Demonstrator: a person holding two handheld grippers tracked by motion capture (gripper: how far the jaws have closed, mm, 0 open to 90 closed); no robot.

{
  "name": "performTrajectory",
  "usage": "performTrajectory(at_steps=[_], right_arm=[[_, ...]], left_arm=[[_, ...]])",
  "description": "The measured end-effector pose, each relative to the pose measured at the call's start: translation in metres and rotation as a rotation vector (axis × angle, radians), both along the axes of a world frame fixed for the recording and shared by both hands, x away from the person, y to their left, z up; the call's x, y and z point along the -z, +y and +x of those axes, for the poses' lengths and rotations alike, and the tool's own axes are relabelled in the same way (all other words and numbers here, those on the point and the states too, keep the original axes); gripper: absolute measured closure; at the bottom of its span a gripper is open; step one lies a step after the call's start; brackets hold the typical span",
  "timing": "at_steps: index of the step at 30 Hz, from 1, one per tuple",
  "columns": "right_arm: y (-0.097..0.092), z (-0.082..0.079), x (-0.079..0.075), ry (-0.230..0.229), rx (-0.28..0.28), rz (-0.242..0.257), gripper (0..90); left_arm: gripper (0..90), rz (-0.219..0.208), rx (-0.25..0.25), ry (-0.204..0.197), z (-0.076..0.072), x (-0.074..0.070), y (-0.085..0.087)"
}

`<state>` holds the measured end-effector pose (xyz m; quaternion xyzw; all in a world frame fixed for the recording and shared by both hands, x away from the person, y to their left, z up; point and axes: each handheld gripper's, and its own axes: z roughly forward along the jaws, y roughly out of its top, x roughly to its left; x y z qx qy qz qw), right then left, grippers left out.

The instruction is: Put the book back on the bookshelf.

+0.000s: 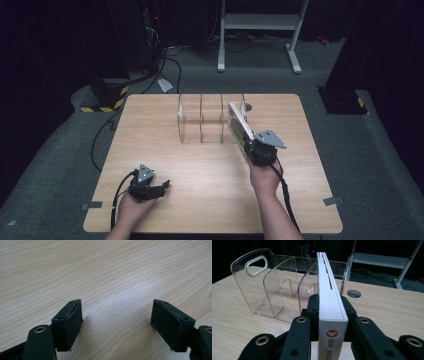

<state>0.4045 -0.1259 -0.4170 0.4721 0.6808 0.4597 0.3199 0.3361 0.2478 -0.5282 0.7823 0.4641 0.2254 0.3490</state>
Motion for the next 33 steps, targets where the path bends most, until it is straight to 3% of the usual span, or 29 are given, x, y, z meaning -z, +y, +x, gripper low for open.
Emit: performTrajectory(at_steps=[15,33], right_arm=[[0.023,0.04,0.01,0.009,0.044,-0.048,75.5],[0.028,0.062,0.016,0.029,0.071,-0.043,75.5]], left_arm=[[25.5,-0.003,0.009,0.006,0.001,0.0,0.001],[25.4,-0.007,0.01,0.008,0.001,0.0,0.001]])
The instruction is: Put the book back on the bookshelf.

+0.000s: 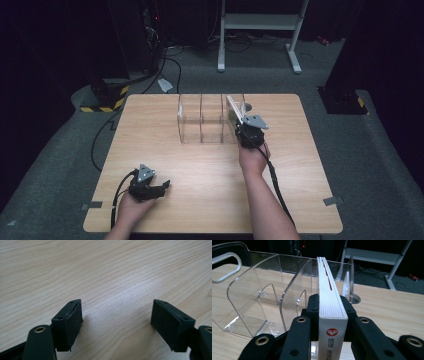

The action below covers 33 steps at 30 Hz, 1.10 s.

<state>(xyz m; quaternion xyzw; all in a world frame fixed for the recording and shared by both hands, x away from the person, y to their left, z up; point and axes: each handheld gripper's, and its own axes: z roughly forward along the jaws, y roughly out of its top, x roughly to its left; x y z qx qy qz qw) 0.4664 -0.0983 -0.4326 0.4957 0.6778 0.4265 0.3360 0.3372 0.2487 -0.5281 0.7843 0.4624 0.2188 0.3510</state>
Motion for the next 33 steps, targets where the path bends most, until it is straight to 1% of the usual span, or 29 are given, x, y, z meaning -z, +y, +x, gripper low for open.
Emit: performTrajectory(at_steps=[1,7,14,15,18,20,24,27,31,33], right_arm=[[0.0,0.001,0.001,0.0,0.0,-0.006,75.5],[0.001,0.002,0.004,-0.001,0.006,-0.006,75.3],[0.003,-0.004,0.009,0.009,0.021,-0.008,74.5],[0.002,-0.006,0.011,0.008,0.018,-0.015,74.5],[0.001,-0.01,0.016,0.007,0.022,-0.003,74.3],[0.0,-0.012,0.018,0.01,0.023,-0.006,74.2],[-0.001,-0.013,0.022,0.036,0.028,0.003,73.6],[-0.003,-0.013,0.023,0.031,0.028,0.008,73.5],[-0.003,-0.014,0.022,0.036,0.024,0.008,71.7],[-0.004,-0.014,0.022,0.04,0.021,0.009,68.1]], left_arm=[[25.4,0.0,0.0,0.0,0.0,0.0,0.0],[25.5,0.001,0.002,0.001,0.0,0.0,0.0],[25.5,0.002,0.004,0.001,0.0,0.0,0.0],[25.5,-0.002,0.001,0.001,-0.001,0.0,-0.001],[25.5,-0.001,0.002,0.002,-0.001,0.0,-0.001],[25.5,-0.002,0.002,0.003,-0.001,0.0,-0.001],[25.5,-0.002,0.003,0.003,0.0,0.0,-0.001],[25.7,-0.002,0.004,0.004,0.0,0.0,-0.001],[25.7,-0.002,0.003,0.004,0.0,0.0,-0.001],[25.8,-0.002,0.003,0.004,0.0,0.0,-0.001]])
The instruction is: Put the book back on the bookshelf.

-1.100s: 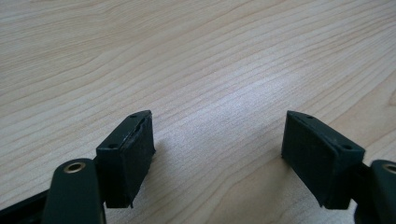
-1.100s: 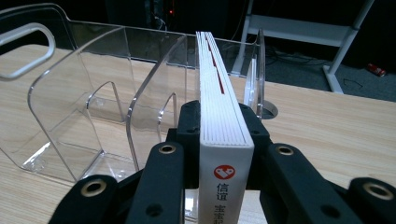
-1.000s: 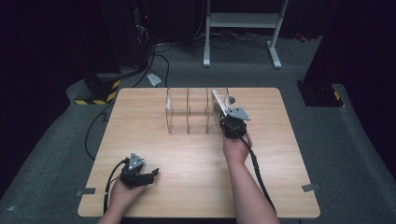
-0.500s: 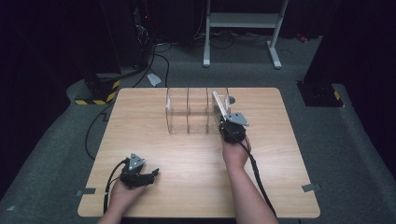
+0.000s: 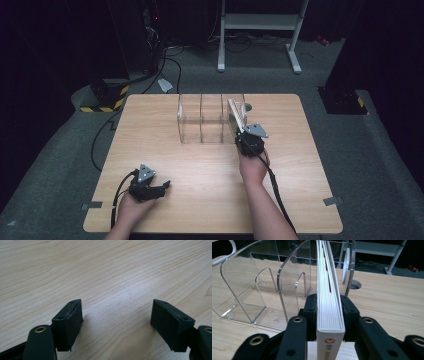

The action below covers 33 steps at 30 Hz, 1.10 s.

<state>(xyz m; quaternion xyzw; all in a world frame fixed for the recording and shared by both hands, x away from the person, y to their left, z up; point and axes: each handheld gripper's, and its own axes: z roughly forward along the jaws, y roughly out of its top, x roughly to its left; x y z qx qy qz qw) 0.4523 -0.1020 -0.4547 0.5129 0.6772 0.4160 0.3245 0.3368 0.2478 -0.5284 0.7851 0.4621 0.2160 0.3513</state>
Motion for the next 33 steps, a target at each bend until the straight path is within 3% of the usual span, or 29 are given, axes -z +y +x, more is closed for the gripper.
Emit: performTrajectory(at_steps=[7,12,14,20,26,33], right_arm=[[-0.003,-0.006,0.003,0.024,-0.011,0.004,66.3],[-0.003,-0.008,0.008,0.036,-0.001,0.008,71.8],[-0.001,-0.009,0.008,0.023,0.006,-0.008,74.6],[0.0,-0.01,0.012,-0.005,0.067,0.034,74.9],[0.002,-0.011,0.013,-0.009,0.111,0.044,74.8],[0.003,-0.011,0.013,-0.009,0.126,0.052,74.6]], left_arm=[[25.9,0.0,0.001,0.0,0.0,0.0,0.0],[25.9,-0.001,0.001,0.0,0.0,0.0,0.0],[25.9,-0.001,0.001,0.002,0.0,0.0,0.0],[26.0,-0.001,0.002,0.003,0.0,0.0,0.0],[26.0,0.003,0.004,0.001,0.0,0.0,0.0],[26.0,0.0,0.004,0.0,0.0,0.0,0.0]])
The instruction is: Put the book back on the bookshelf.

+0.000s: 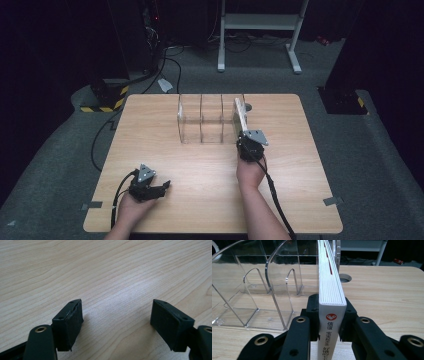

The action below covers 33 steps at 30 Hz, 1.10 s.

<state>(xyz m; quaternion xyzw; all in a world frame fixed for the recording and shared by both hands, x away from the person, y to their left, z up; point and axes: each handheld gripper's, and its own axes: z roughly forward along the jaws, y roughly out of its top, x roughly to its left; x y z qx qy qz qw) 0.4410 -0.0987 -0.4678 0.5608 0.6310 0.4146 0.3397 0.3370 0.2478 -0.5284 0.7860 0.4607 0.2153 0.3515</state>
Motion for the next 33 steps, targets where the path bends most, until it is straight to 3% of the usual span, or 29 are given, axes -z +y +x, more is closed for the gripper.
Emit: performTrajectory(at_steps=[5,11,18,25,33], right_arm=[[0.0,0.0,0.0,0.002,-0.008,0.002,73.8],[-0.005,-0.003,0.0,0.027,-0.056,0.025,67.3],[-0.014,-0.012,0.011,0.072,-0.094,0.021,64.6],[-0.017,-0.019,0.022,0.11,-0.121,0.032,71.2],[-0.015,-0.019,0.023,0.122,-0.095,0.07,72.7]], left_arm=[[26.0,0.0,0.001,0.0,0.0,0.0,0.0],[26.2,-0.001,0.002,0.0,0.0,0.0,0.0],[26.2,0.002,0.0,-0.001,0.0,0.0,0.0],[26.6,0.001,0.003,0.001,0.0,0.0,0.0],[26.7,-0.001,0.002,0.0,0.0,0.0,0.0]])
